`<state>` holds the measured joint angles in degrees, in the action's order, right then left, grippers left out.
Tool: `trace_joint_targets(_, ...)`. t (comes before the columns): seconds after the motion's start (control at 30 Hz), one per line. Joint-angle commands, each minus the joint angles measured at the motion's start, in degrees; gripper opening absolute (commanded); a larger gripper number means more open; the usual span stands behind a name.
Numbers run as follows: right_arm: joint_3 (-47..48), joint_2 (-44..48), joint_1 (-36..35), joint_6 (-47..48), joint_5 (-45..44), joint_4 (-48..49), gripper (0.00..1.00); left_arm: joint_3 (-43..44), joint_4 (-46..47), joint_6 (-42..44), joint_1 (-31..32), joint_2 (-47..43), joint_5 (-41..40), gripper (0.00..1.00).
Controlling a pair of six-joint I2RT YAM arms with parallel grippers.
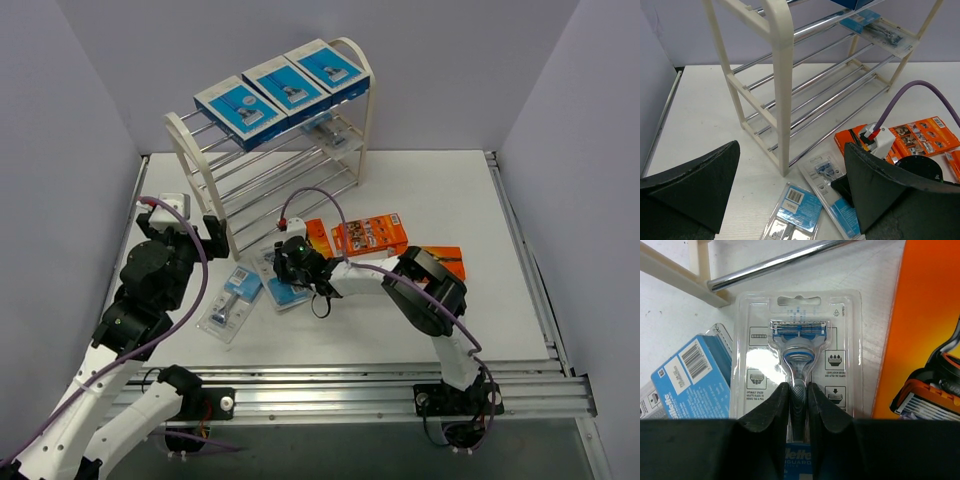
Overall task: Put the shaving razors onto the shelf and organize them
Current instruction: Grab a shaving razor with the right arm, then pass the shaving razor from the right arm to the left
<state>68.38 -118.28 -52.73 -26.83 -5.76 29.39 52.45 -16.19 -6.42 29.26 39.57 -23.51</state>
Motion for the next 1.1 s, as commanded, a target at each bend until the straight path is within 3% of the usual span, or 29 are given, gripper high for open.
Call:
trace_joint_targets(0.0,-2.99,4.00,-0.44,0.02,1.19,-4.95,0.00,2.31,0.19,-0.09,0.01,0.42,0.57,0.94)
trace_joint_targets(0.27,-8.25,17.45,-0.62,3.71,5.23,-5.39,0.00,2.05,0.36,0.26,0.01,0.51,0.65,0.94)
trace_joint_targets(0.37,-13.69,23.69,-1.15,5.73,8.04,-4.34,0.00,1.70,0.80,0.26,0.10,0.51,1.44,0.94)
trace_joint_targets(0.6,-30.66,38.64,-3.08,6.96,5.68,3.12,0.00,1.61,0.89,0.26,0.36,2.70,4.61,0.94)
trace_joint_targets(0.8,-40.25,46.82,-4.22,2.32,-5.74,7.61,0.00,3.19,0.01,0.79,0.72,6.92,16.88,0.94)
trace_joint_targets(1.07,-41.66,49.11,-4.14,-18.56,-28.48,7.78,0.00,4.07,0.80,-0.88,0.98,12.45,32.37,0.94)
